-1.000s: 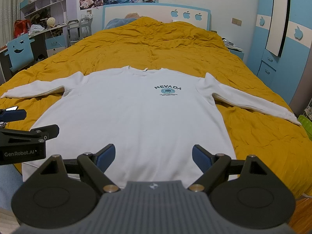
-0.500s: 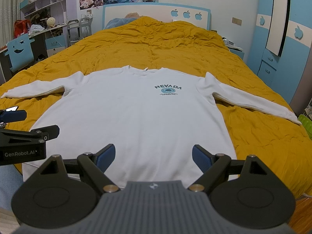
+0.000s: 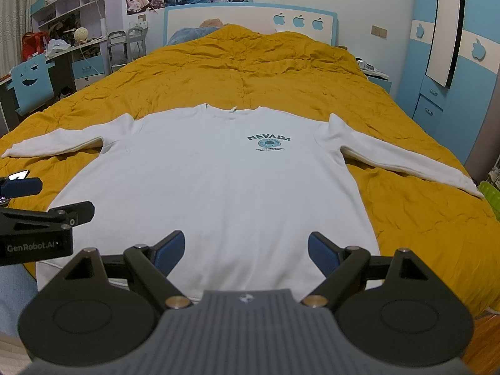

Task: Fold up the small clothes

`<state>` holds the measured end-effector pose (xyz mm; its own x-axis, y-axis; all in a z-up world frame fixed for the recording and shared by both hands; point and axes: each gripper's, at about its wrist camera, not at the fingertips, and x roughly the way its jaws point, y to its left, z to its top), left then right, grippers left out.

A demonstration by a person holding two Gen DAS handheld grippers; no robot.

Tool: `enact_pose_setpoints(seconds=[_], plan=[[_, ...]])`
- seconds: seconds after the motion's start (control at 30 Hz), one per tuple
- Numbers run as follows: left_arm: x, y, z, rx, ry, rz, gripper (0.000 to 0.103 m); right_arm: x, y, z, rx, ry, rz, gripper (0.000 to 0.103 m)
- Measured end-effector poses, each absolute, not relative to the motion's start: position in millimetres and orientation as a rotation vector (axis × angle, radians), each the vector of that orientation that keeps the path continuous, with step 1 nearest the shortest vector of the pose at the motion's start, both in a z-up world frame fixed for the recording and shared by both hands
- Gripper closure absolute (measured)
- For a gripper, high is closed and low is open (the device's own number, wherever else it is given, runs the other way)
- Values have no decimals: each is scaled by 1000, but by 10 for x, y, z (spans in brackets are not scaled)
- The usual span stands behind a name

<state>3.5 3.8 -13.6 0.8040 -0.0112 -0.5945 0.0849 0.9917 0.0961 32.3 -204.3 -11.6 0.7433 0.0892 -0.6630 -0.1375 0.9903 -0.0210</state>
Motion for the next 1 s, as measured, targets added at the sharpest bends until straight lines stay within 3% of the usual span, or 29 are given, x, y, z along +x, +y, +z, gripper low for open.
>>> enact_pose_setpoints(seconds=[0.5, 0.83, 1.0], plan=[[293, 116, -104, 90, 688, -99, 0, 482, -2071, -114, -75, 721, 161, 21], [815, 750, 54, -155, 726, -96, 2, 1003, -2166, -20, -64, 636, 307, 21], [1172, 1356, 61, -285, 756, 6, 25, 1438, -2225, -31, -29, 653, 299, 21]])
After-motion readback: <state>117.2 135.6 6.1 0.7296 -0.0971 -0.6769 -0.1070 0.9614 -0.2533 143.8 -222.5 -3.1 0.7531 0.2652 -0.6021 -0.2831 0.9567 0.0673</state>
